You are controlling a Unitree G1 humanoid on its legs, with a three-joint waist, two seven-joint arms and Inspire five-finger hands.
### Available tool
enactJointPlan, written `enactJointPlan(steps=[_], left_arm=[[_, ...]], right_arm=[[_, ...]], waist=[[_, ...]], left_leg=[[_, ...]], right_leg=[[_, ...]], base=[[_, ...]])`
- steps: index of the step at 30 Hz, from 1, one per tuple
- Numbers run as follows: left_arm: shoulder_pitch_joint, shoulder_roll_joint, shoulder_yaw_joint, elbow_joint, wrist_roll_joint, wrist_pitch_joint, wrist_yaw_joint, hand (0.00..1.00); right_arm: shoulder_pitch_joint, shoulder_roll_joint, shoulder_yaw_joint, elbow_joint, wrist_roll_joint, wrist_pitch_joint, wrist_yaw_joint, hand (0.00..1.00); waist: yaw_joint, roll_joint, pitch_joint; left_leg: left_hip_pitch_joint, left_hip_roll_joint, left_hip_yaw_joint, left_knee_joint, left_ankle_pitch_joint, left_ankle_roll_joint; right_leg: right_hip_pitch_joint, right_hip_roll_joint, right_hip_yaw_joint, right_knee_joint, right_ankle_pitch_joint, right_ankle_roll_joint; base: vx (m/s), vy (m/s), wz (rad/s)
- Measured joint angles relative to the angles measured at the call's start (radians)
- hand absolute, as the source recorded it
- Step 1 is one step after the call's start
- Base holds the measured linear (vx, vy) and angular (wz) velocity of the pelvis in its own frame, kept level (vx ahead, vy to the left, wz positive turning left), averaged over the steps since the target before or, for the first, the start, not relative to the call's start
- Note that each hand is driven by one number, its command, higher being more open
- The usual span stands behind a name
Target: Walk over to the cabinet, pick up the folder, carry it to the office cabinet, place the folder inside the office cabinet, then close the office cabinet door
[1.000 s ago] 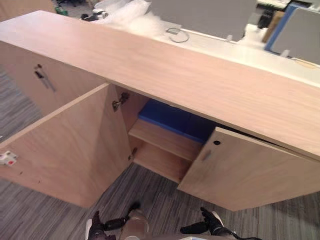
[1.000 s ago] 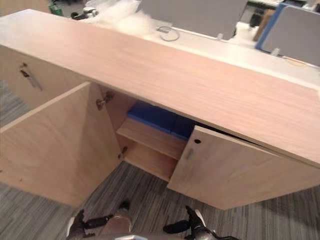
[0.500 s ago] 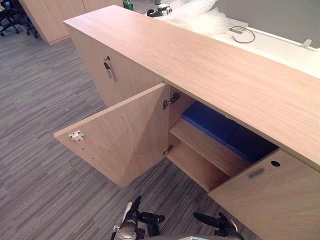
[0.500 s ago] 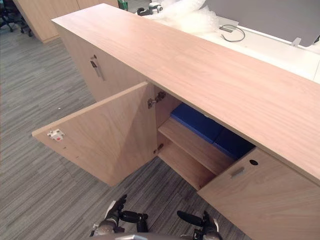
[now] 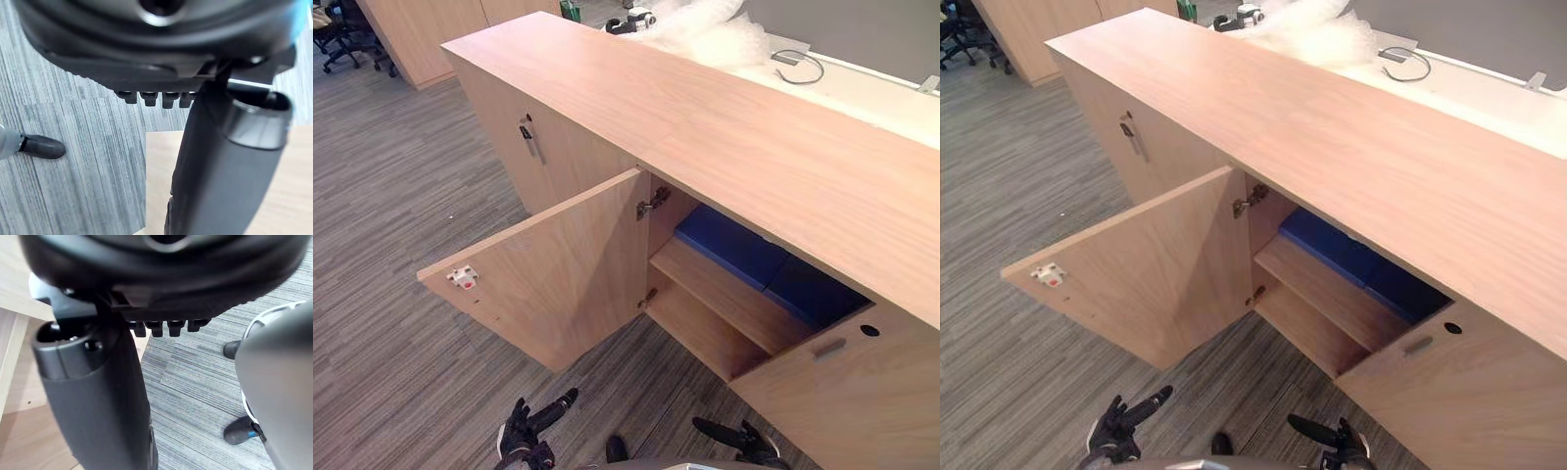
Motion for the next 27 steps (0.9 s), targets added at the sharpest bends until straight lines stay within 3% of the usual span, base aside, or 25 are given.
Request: enactJointPlan(steps=[6, 12, 14, 18, 25, 27], left_arm=[[-0.003, -0.012, 0.259, -0.043, -0.101, 0.0, 0.024, 1.0], [-0.031, 0.005, 0.396, -0.07, -0.055, 0.002, 0.072, 1.0], [-0.041, 0.006, 0.393, -0.118, 0.017, 0.01, 0.089, 1.0], [-0.044, 0.019, 0.293, -0.266, 0.258, 0.031, 0.103, 1.0], [-0.104, 0.092, 0.15, -0.328, 0.361, 0.036, 0.084, 1.0], [-0.087, 0.147, 0.09, -0.327, 0.362, 0.036, 0.073, 1.0]], right_arm=[[0.005, 0.014, -0.06, 0.0, -0.017, 0.004, 0.021, 1.0], [0.019, 0.002, -0.137, -0.003, -0.017, 0.006, 0.02, 1.0], [0.021, -0.002, -0.137, -0.004, -0.017, 0.006, 0.02, 1.0], [0.037, -0.009, -0.133, -0.023, -0.017, 0.007, 0.024, 1.0], [0.054, -0.023, -0.122, -0.026, -0.016, 0.008, 0.042, 1.0], [0.065, -0.028, -0.111, -0.027, -0.016, 0.008, 0.043, 1.0]], waist=[[0.003, -0.008, -0.003], [0.011, 0.026, -0.004], [0.016, 0.031, -0.003], [0.021, 0.045, -0.012], [0.021, 0.045, -0.014], [0.027, 0.041, -0.014]], left_leg=[[0.03, 0.025, 0.002, 0.0, -0.013, -0.014], [0.041, 0.047, -0.003, -0.001, -0.021, -0.027], [0.041, 0.052, -0.004, -0.001, -0.022, -0.028], [0.038, 0.052, -0.001, -0.001, -0.022, -0.029], [0.039, 0.054, 0.007, -0.001, -0.022, -0.029], [0.04, 0.057, 0.006, 0.003, -0.022, -0.03]], right_leg=[[0.023, 0.019, 0.0, 0.0, 0.023, -0.027], [0.032, 0.042, 0.0, 0.0, 0.033, -0.042], [0.032, 0.046, -0.001, -0.001, 0.033, -0.042], [0.033, 0.048, 0.0, -0.011, 0.033, -0.043], [0.032, 0.05, 0.003, -0.01, 0.029, -0.049], [0.031, 0.053, 0.004, -0.005, 0.029, -0.049]], base=[[0.07, -0.029, -0.05], [0.01, -0.036, 0.0], [-0.03, -0.063, -0.01], [-0.02, -0.04, -0.03], [0.0, -0.01, -0.02], [0.02, -0.029, 0.06]])
